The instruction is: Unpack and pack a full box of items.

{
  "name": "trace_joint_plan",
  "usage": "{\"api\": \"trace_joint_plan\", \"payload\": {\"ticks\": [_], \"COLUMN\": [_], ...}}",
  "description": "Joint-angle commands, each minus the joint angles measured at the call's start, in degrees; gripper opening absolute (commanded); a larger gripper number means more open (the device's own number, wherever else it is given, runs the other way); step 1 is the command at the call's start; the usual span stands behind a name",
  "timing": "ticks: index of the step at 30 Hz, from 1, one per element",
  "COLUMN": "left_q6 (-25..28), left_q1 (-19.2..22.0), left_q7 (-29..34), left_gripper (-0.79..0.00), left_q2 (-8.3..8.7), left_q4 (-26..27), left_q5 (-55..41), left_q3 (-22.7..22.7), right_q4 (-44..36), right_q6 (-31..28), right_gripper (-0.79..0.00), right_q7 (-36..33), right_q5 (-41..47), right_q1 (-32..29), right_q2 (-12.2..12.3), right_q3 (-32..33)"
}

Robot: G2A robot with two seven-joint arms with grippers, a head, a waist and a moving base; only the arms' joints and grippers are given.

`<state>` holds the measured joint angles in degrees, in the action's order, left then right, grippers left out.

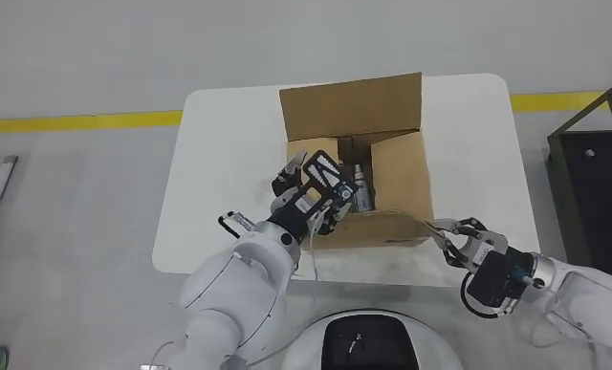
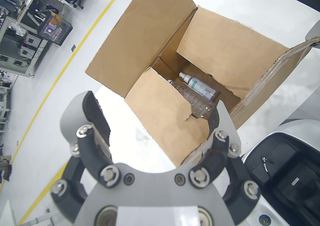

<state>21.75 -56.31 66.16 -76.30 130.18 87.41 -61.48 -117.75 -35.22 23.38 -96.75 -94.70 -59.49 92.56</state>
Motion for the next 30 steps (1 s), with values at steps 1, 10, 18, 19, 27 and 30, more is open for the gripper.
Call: {"api": "trace_joint_plan", "payload": {"ticks": [1, 10, 18, 19, 27, 30], "left_q6": [-0.4, 0.1, 0.0, 0.2, 1.2, 1.7], "left_q1": [0.1, 1.7, 2.7, 2.7, 1.4, 0.5], "left_q7": [-0.2, 1.5, 3.1, 3.2, 4.6, 4.5], "left_gripper": [0.000, 0.000, 0.000, 0.000, 0.000, 0.000], "left_q2": [-0.05, -0.30, -0.59, -0.61, -0.52, -0.40], "left_q4": [-0.3, -3.6, -4.8, -4.8, -3.5, -3.2], "left_q5": [-0.2, 0.6, -0.9, -1.2, -2.3, -2.6], "left_q3": [0.0, 1.7, 2.5, 2.6, 2.9, 2.7], "right_q4": [0.0, -0.1, 0.2, 0.1, -1.3, -2.5], "right_q6": [0.0, 1.5, 2.2, 2.4, 1.6, 2.3], "right_gripper": [-0.785, -0.785, -0.040, -0.015, 0.000, -0.489], "right_q7": [0.5, 3.5, 5.4, 5.6, 5.0, 6.2], "right_q5": [-1.1, -4.9, -4.0, -3.2, 10.3, 16.1], "right_q1": [-0.3, -1.2, -1.9, -2.0, -3.5, -4.4], "right_q2": [0.1, 0.4, 0.6, 0.6, 0.5, 0.3], "right_q3": [0.0, -0.1, 0.7, 1.1, 6.6, 9.6]}}
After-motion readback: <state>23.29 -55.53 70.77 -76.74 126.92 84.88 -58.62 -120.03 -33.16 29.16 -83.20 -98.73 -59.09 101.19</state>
